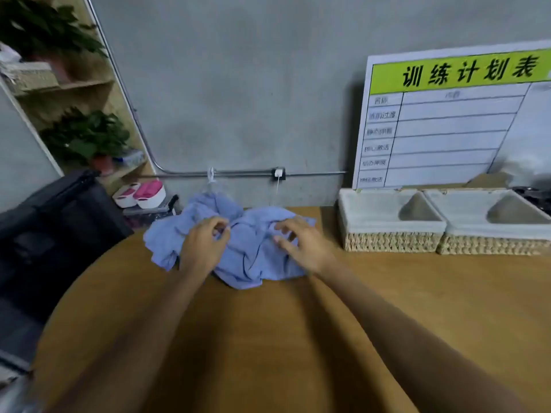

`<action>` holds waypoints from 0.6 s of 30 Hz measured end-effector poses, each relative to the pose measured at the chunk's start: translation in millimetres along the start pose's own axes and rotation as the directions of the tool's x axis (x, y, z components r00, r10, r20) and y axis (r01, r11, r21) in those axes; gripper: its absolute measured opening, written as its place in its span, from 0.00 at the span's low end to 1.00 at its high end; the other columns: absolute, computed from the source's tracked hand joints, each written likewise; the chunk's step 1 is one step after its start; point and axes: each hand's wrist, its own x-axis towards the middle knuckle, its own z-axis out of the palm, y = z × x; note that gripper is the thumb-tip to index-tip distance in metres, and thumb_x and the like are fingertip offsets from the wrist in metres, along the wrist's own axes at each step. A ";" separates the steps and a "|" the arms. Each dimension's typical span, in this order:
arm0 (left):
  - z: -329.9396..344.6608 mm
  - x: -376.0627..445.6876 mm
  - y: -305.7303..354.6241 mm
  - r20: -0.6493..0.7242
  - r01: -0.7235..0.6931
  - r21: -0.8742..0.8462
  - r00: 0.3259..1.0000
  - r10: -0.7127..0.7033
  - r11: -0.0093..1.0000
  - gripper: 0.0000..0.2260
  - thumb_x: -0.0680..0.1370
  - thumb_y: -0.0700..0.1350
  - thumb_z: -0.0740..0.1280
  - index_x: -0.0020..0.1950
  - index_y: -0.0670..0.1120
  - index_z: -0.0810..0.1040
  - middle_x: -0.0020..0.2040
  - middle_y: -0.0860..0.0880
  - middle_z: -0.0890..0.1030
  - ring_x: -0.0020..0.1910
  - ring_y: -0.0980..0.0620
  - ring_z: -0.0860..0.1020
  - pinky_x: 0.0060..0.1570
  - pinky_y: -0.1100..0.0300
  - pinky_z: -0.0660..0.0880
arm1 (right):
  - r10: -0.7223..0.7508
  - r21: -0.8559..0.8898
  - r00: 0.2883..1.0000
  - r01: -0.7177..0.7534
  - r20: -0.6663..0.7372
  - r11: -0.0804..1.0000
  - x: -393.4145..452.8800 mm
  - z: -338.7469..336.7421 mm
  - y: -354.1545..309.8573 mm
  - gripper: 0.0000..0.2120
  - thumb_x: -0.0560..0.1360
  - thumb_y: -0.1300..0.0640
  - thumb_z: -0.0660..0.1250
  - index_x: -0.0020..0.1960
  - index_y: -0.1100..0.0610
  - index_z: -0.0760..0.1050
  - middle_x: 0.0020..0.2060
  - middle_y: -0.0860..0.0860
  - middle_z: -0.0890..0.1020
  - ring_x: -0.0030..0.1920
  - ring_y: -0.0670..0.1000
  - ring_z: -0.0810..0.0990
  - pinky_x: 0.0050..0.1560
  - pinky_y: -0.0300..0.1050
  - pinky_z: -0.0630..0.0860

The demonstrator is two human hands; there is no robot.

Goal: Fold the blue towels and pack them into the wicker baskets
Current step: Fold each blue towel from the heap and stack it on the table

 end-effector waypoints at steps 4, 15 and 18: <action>-6.7 -51.7 -13.1 0.101 0.030 -0.046 0.995 -0.025 0.999 0.10 0.80 0.42 0.69 0.60 0.41 0.82 0.54 0.43 0.82 0.53 0.44 0.79 0.50 0.56 0.74 | 0.150 -0.060 0.985 -0.146 0.083 0.988 -45.4 21.4 -18.0 0.10 0.79 0.53 0.67 0.59 0.54 0.77 0.52 0.52 0.77 0.50 0.55 0.78 0.51 0.53 0.75; 7.5 -12.6 -7.4 0.001 0.071 -0.082 0.997 -0.071 0.994 0.12 0.80 0.48 0.70 0.62 0.46 0.81 0.53 0.47 0.82 0.49 0.48 0.81 0.45 0.56 0.75 | 0.244 -0.007 0.970 -0.244 0.009 0.970 -37.8 41.9 4.3 0.11 0.79 0.54 0.67 0.61 0.52 0.75 0.50 0.50 0.74 0.46 0.50 0.75 0.47 0.48 0.72; 15.8 -1.0 -5.2 -0.034 0.105 -0.061 0.994 -0.107 0.993 0.14 0.80 0.49 0.70 0.64 0.46 0.81 0.54 0.47 0.82 0.51 0.47 0.81 0.47 0.52 0.78 | 0.230 0.042 0.973 -0.230 -0.015 0.972 -42.9 52.5 17.1 0.11 0.78 0.55 0.68 0.60 0.53 0.76 0.50 0.50 0.74 0.45 0.48 0.74 0.45 0.45 0.69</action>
